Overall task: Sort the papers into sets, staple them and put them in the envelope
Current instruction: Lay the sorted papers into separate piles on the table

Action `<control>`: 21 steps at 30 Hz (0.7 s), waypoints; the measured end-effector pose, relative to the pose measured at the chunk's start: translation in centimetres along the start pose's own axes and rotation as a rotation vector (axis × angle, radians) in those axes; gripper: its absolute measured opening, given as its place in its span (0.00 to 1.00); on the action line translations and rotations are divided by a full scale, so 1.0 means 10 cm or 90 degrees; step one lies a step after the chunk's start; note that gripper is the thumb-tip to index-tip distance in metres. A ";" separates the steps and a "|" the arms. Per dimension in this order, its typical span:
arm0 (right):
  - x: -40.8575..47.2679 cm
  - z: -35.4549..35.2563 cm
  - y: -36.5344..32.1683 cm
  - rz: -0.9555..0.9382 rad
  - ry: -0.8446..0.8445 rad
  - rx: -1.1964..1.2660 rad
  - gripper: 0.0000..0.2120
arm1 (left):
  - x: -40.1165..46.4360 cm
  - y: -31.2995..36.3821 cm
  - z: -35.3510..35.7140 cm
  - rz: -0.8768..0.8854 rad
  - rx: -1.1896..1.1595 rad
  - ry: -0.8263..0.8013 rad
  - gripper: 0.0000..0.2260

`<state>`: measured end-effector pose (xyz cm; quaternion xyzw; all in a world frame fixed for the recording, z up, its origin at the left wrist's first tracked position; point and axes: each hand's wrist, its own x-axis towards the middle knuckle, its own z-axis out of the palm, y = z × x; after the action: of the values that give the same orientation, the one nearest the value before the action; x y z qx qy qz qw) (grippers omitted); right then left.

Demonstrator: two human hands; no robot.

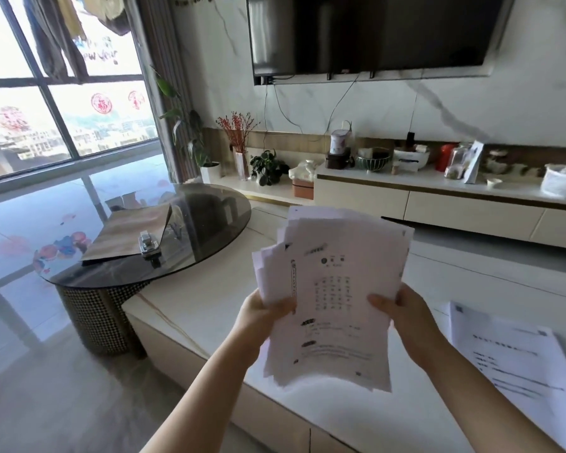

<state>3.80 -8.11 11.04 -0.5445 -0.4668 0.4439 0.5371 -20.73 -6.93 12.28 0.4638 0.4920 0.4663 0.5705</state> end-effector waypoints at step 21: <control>-0.20 -0.64 0.20 -0.033 0.101 0.002 0.10 | 0.20 -0.27 0.89 0.027 0.064 0.072 0.09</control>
<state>9.83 -11.15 9.17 -0.5649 -0.4358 0.3859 0.5849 -11.54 -5.92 10.07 0.4749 0.5361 0.4788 0.5077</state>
